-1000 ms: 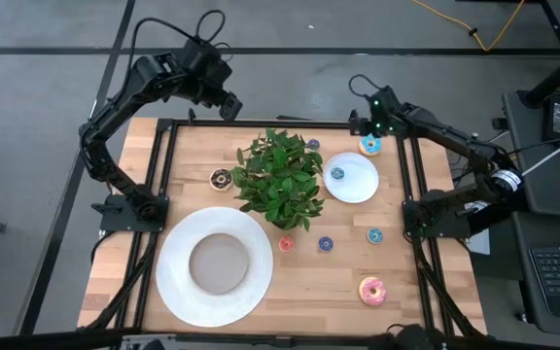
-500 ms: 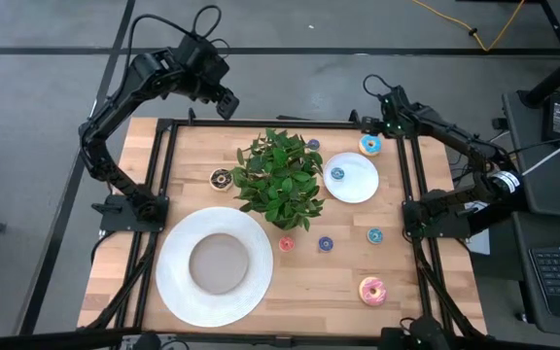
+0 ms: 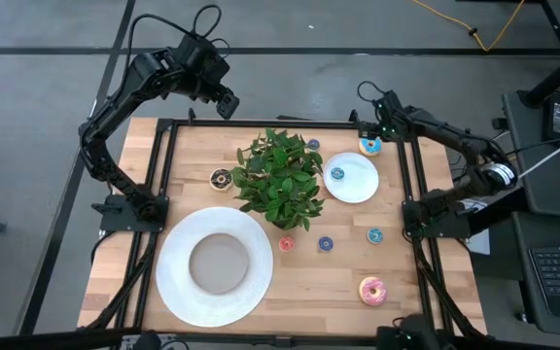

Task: Pick & Place donuts
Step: Put the large light blue donut on the brown plate

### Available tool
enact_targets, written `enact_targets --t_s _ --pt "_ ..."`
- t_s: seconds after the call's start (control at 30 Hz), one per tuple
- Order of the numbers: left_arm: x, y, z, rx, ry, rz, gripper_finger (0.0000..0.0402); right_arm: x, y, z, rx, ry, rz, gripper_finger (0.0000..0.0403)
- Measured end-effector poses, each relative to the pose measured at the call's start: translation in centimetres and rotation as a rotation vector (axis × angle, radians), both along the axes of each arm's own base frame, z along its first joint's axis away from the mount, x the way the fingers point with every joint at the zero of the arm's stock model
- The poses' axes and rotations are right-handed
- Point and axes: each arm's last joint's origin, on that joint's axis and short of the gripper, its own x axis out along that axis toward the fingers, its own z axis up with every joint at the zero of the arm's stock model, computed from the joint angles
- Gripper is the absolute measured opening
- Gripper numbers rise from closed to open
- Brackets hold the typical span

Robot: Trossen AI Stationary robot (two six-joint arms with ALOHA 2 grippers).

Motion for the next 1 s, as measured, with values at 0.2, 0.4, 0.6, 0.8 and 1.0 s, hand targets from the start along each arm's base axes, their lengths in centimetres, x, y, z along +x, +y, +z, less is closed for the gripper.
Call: enact_targets --t_s 0.2,0.4,0.6,0.8,1.0 --pt "0.0 0.0 0.0 0.0 0.0 0.0 0.0205 0.2 -0.4 -1.7 0.074 0.044 0.003 0.021" --pt "0.0 0.0 0.0 0.005 0.004 -0.006 0.0205 0.3 -0.6 -1.6 0.05 0.035 -0.025 0.0213" --pt "0.0 0.0 0.0 0.007 0.007 -0.013 0.0205 0.3 -0.6 -1.6 0.046 0.039 -0.033 0.0213" --pt "0.0 0.0 0.0 0.003 0.004 -0.019 0.0205 0.3 -0.4 -1.6 0.055 0.045 -0.03 0.0213" --pt "0.1 -0.1 0.0 0.002 0.003 -0.044 0.0205 0.5 0.2 -1.7 0.094 0.061 -0.036 0.0213"
